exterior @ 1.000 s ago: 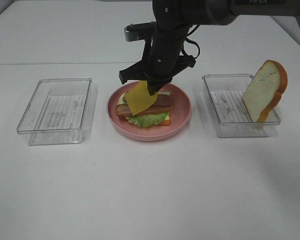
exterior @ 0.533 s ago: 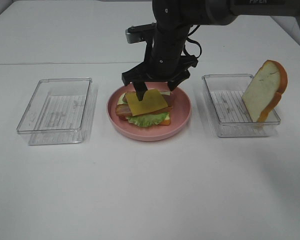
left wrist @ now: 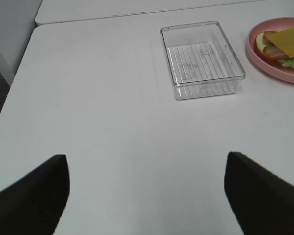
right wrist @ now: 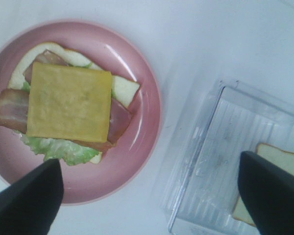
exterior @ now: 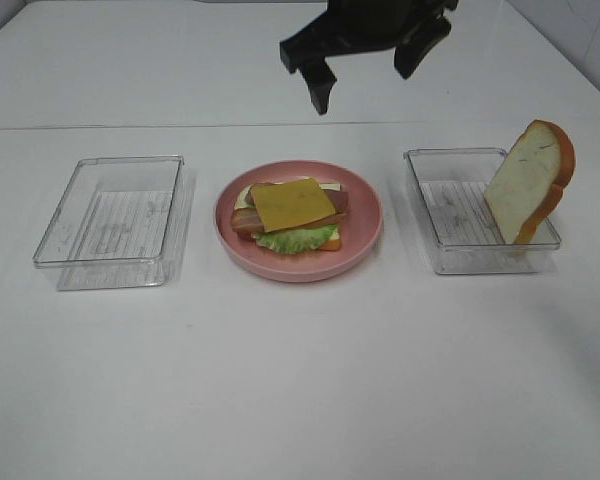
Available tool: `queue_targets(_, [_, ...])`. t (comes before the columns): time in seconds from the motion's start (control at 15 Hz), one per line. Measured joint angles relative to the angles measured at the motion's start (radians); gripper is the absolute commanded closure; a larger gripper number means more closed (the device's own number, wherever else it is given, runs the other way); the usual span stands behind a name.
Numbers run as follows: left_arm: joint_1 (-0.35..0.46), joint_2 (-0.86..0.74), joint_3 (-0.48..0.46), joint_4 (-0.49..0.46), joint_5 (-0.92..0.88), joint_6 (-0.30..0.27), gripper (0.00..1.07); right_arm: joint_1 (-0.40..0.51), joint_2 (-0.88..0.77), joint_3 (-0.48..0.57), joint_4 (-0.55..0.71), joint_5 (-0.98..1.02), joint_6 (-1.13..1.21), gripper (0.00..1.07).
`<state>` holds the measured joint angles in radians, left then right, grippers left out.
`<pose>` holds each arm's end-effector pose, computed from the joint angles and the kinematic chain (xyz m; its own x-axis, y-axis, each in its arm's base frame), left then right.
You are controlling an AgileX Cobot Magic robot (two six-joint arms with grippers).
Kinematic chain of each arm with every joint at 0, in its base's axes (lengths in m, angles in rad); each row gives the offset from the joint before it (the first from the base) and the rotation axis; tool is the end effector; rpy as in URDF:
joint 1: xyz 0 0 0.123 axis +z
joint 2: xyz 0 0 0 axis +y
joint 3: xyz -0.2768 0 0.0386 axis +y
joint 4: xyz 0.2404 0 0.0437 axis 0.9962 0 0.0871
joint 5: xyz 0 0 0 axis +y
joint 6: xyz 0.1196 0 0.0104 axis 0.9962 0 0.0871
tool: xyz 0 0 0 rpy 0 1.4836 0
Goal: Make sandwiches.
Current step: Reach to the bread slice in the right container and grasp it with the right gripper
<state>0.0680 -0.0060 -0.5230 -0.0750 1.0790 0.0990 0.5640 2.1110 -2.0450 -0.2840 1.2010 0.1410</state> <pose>0.0162 -0.0068 0.2656 -0.4440 0.0333 -0.8954 0.0194 0.9994 0.0275 0.4088 0.2214 0.2618 -0.7917 -0.4598 -0.4024 -0.4009 0.8879 -0.2258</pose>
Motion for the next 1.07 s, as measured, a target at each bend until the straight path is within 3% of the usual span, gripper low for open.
queue_targets(0.27, [0.0,0.0,0.0,0.0,0.0,0.0,0.27,-0.137,-0.099,-0.016,0.041,0.008,-0.004,0.13])
queue_targets(0.47, [0.0,0.0,0.0,0.0,0.0,0.0,0.27,-0.36,-0.131,-0.017,0.141,0.009,-0.03,0.13])
queue_targets(0.67, [0.0,0.0,0.0,0.0,0.0,0.0,0.27,-0.503,-0.131,-0.017,0.204,0.009,-0.054,0.13])
queue_targets(0.87, [0.0,0.0,0.0,0.0,0.0,0.0,0.27,-0.561,-0.131,0.01,0.262,0.009,-0.071,0.13])
queue_targets(1.07, [0.0,0.0,0.0,0.0,0.0,0.0,0.27,-0.589,-0.108,0.152,0.302,0.003,-0.091,0.13])
